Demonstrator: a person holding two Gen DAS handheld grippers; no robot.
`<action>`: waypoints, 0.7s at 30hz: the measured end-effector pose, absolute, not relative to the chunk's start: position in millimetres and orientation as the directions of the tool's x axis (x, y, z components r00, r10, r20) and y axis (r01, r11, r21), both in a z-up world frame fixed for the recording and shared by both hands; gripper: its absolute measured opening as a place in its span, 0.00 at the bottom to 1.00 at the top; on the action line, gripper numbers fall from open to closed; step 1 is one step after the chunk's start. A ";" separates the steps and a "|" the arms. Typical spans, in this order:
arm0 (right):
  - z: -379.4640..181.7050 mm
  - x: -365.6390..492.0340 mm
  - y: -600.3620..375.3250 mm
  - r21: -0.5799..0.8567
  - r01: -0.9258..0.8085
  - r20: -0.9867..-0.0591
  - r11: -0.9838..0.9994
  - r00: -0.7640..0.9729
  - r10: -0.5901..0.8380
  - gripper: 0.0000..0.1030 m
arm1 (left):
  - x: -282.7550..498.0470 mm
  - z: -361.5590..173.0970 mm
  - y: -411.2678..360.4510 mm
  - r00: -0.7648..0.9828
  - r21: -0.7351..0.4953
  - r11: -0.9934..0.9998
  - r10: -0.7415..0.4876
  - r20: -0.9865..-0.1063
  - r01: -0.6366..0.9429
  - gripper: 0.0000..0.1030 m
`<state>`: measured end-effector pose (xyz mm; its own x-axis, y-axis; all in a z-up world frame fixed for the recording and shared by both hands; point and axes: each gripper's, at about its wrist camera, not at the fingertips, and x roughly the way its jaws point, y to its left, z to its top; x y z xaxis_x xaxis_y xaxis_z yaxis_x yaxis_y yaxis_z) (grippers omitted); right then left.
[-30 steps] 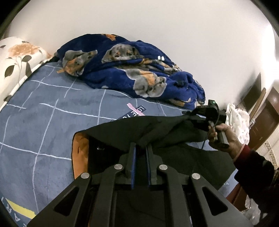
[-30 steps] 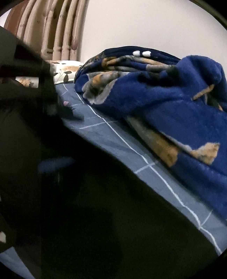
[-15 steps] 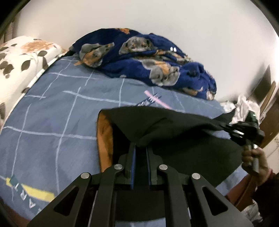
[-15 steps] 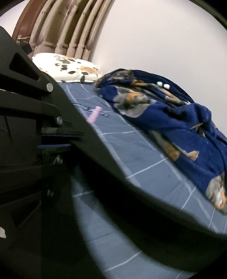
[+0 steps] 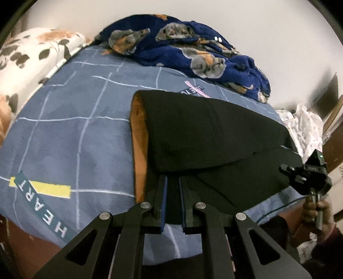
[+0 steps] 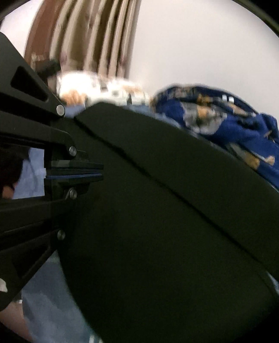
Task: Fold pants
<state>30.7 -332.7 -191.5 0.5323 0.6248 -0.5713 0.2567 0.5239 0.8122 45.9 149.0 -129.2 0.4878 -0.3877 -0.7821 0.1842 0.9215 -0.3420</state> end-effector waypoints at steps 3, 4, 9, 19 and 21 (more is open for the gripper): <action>-183.8 42.3 -346.8 0.819 0.245 -0.554 0.519 0.576 0.601 0.08 | 46.4 -127.7 138.6 0.481 -0.328 0.919 -0.393 -0.784 0.217 0.10; -182.0 47.4 -351.7 0.825 0.239 -0.543 0.512 0.586 0.601 0.12 | 47.1 -128.0 134.7 0.473 -0.328 0.917 -0.398 -0.786 0.225 0.11; -194.4 72.9 -375.0 0.847 0.277 -0.518 0.454 0.620 0.589 0.42 | 53.4 -135.4 120.3 0.437 -0.347 0.908 -0.417 -0.797 0.234 0.12; -211.8 100.9 -360.4 0.830 0.328 -0.550 0.451 0.610 0.570 0.41 | 65.9 -160.4 120.6 0.390 -0.428 0.891 -0.452 -0.802 0.150 0.14; -210.8 104.8 -356.9 0.815 0.340 -0.570 0.470 0.618 0.541 0.42 | 65.7 -164.1 125.4 0.386 -0.474 0.872 -0.481 -0.787 0.120 0.14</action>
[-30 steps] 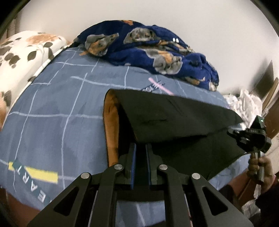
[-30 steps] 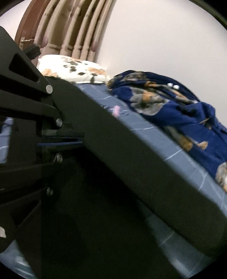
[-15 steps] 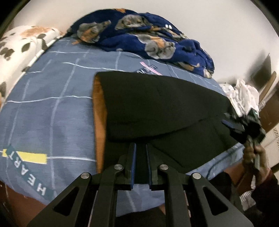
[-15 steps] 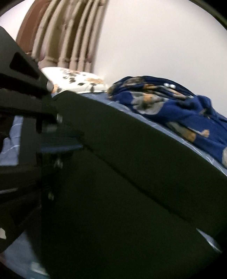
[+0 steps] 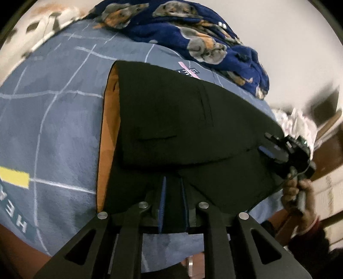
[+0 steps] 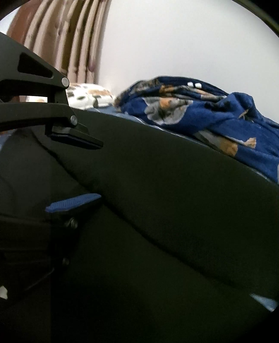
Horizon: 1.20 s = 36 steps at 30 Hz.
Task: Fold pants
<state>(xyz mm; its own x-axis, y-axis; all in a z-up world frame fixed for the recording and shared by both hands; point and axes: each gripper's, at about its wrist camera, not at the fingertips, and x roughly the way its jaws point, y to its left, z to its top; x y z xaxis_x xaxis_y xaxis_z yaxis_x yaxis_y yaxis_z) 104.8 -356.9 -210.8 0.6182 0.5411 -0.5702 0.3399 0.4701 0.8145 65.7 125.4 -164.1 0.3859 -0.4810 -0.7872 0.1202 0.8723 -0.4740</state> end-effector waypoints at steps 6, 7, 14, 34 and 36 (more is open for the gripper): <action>-210.0 109.8 -348.6 0.834 0.301 -0.535 0.463 0.651 0.539 0.20 | 59.7 -165.9 129.7 0.376 -0.551 0.830 -0.538 -0.754 0.083 0.14; -211.4 110.7 -347.2 0.838 0.294 -0.528 0.459 0.645 0.552 0.07 | 59.1 -166.0 128.0 0.368 -0.561 0.823 -0.551 -0.749 0.088 0.14; -196.9 96.0 -347.1 0.868 0.227 -0.469 0.441 0.668 0.578 0.06 | 71.0 -173.2 119.0 0.336 -0.606 0.793 -0.586 -0.737 0.055 0.17; -207.4 88.4 -348.7 0.852 0.279 -0.513 0.444 0.618 0.595 0.59 | 100.0 -157.1 118.9 0.534 -0.732 0.681 -0.633 -0.560 0.039 0.28; -209.0 88.7 -349.5 0.854 0.289 -0.511 0.432 0.621 0.594 0.59 | 101.8 -150.2 113.3 0.545 -0.712 0.699 -0.624 -0.560 0.069 0.28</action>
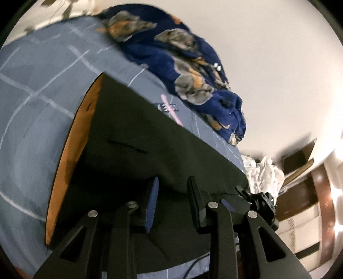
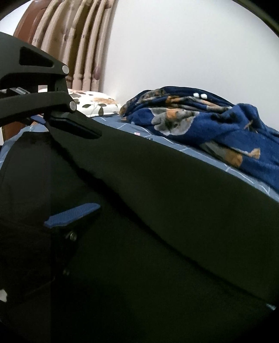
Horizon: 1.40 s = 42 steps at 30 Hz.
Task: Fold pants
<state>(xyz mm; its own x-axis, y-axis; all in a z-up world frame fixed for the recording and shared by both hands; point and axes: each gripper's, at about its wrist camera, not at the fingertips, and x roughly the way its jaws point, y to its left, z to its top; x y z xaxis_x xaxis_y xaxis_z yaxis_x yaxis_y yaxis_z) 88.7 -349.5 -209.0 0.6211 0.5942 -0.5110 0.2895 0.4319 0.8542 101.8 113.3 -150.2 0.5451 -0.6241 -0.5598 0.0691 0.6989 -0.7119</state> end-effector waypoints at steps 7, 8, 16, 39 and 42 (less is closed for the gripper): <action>-210.8 104.2 -343.9 0.873 0.290 -0.483 0.392 0.622 0.616 0.63 | 107.5 -147.1 112.3 0.563 -0.726 0.684 -0.627 -0.537 0.069 0.28; -211.7 106.9 -342.8 0.884 0.285 -0.464 0.369 0.628 0.625 0.63 | 108.6 -145.6 113.7 0.578 -0.726 0.685 -0.619 -0.531 0.066 0.28; -211.7 113.5 -343.2 0.927 0.236 -0.372 0.291 0.678 0.634 0.65 | 99.4 -148.3 114.3 0.542 -0.726 0.685 -0.635 -0.550 0.065 0.28; -171.9 126.0 -321.8 0.977 0.124 -0.214 0.175 0.598 0.772 0.12 | 91.0 -191.5 79.8 0.473 -0.811 0.581 -0.698 -0.538 -0.066 0.33; -173.3 122.8 -322.1 0.970 0.133 -0.241 0.202 0.591 0.770 0.12 | 94.3 -189.4 84.6 0.500 -0.826 0.560 -0.699 -0.511 -0.062 0.34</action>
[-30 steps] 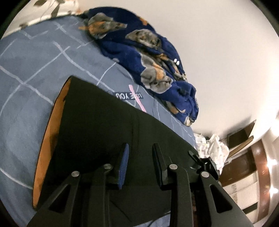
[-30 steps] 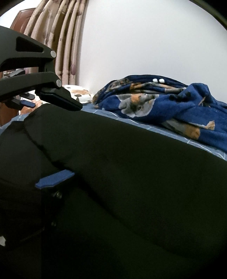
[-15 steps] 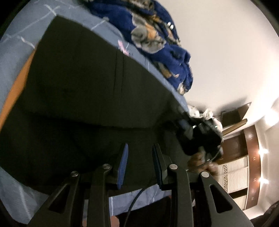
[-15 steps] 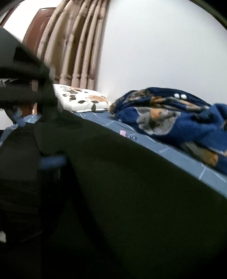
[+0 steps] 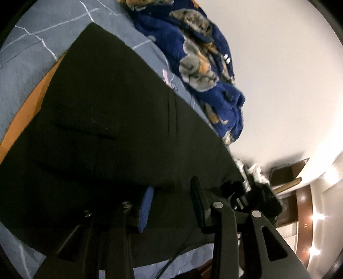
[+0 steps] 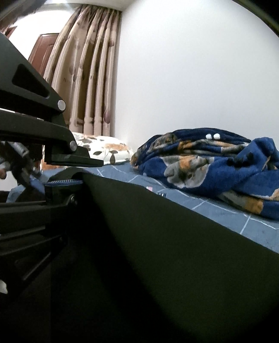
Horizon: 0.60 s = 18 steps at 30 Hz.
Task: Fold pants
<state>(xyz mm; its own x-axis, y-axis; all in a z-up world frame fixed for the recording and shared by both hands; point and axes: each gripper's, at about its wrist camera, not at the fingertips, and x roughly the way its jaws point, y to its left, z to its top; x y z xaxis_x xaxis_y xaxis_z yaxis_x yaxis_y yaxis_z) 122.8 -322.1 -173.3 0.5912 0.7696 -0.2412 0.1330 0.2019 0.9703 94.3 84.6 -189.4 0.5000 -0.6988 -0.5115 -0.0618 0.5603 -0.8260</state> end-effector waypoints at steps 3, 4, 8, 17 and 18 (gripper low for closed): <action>-177.1 117.0 -322.6 0.969 0.142 -0.248 0.203 0.589 0.769 0.12 | 96.3 -187.8 90.1 0.528 -0.832 0.551 -0.690 -0.495 -0.062 0.34; -178.4 115.6 -322.8 0.967 0.146 -0.254 0.208 0.587 0.769 0.12 | 97.2 -186.9 92.5 0.537 -0.838 0.543 -0.690 -0.485 -0.059 0.34; -183.6 111.2 -321.5 0.962 0.159 -0.275 0.224 0.575 0.771 0.12 | 105.5 -183.3 91.6 0.532 -0.839 0.543 -0.699 -0.478 -0.039 0.34; -184.2 103.5 -323.0 0.957 0.158 -0.291 0.245 0.570 0.768 0.12 | 115.6 -195.0 107.4 0.614 -0.847 0.518 -0.632 -0.472 -0.118 0.33; -184.6 103.1 -323.2 0.957 0.159 -0.291 0.244 0.569 0.769 0.12 | 116.0 -198.4 110.1 0.616 -0.859 0.497 -0.640 -0.458 -0.123 0.28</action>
